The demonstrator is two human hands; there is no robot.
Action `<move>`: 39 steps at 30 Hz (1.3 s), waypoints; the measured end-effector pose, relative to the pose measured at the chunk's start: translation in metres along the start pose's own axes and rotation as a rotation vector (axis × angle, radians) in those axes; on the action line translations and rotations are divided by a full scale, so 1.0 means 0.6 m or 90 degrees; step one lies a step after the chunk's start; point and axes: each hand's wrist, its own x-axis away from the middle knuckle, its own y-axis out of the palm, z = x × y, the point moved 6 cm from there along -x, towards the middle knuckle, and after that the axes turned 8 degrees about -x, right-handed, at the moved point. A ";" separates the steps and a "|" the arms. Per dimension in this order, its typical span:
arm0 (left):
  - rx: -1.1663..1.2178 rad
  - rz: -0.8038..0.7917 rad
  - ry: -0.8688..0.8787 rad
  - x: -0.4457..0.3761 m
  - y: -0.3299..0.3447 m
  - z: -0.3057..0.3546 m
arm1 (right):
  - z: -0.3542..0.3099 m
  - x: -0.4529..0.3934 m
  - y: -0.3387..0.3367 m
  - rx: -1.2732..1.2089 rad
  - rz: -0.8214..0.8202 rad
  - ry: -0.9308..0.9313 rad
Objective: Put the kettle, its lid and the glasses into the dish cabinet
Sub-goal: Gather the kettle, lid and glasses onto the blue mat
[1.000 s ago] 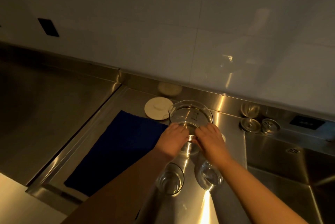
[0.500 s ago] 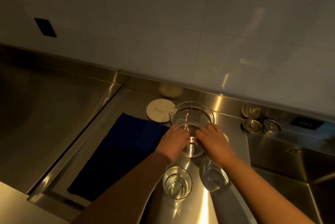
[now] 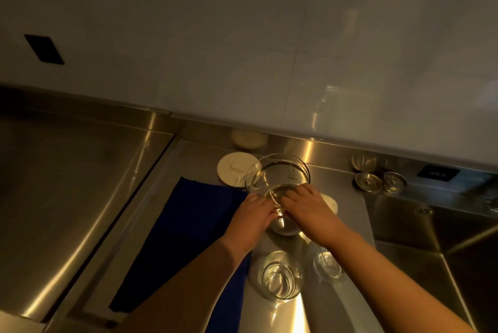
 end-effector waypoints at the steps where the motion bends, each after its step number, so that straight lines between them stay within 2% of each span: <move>1: 0.003 -0.001 0.000 0.003 -0.001 -0.004 | -0.006 -0.002 0.001 0.004 -0.011 -0.002; 9: 0.004 0.010 0.072 0.030 -0.011 -0.037 | -0.042 -0.016 0.011 0.036 -0.114 0.043; 12: 0.028 -0.006 0.051 0.035 -0.009 -0.048 | -0.048 -0.022 0.018 0.045 -0.129 0.052; 28: 0.057 -0.091 0.028 0.048 -0.013 -0.106 | -0.109 -0.058 0.021 0.075 -0.069 0.013; 32: 0.081 -0.111 0.046 0.048 -0.014 -0.115 | -0.090 -0.058 0.001 0.082 -0.003 0.085; 34: 0.082 -0.120 0.048 0.047 -0.015 -0.121 | -0.077 -0.059 -0.006 0.091 -0.004 0.123; 39: 0.089 -0.123 0.044 0.039 -0.025 -0.123 | -0.076 -0.074 -0.005 0.054 -0.021 0.117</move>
